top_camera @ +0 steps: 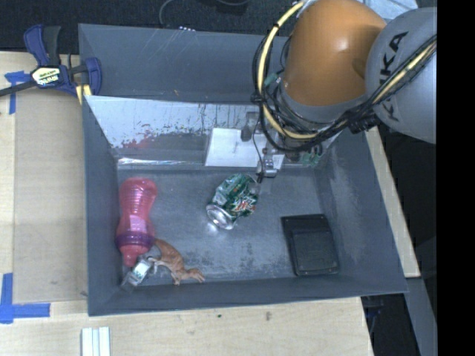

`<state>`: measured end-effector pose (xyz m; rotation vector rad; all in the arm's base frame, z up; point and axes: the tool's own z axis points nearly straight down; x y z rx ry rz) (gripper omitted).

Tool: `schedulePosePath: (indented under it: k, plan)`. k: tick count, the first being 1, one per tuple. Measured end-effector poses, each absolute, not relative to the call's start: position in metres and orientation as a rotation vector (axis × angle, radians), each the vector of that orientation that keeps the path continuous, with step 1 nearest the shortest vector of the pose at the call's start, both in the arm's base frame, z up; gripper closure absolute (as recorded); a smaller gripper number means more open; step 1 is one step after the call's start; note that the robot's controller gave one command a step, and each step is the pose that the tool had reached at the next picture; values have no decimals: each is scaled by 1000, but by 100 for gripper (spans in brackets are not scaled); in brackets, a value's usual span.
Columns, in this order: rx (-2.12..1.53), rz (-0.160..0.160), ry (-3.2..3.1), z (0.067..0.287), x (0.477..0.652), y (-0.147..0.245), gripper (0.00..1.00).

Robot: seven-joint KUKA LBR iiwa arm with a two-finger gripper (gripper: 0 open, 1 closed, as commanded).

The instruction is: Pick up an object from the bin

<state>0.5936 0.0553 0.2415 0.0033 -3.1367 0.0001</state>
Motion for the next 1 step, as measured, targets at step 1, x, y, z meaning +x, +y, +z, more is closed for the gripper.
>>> schedulePosePath:
  k: [1]
  plan:
    - [2, -1, -3145, 247, 595, 55, 0]
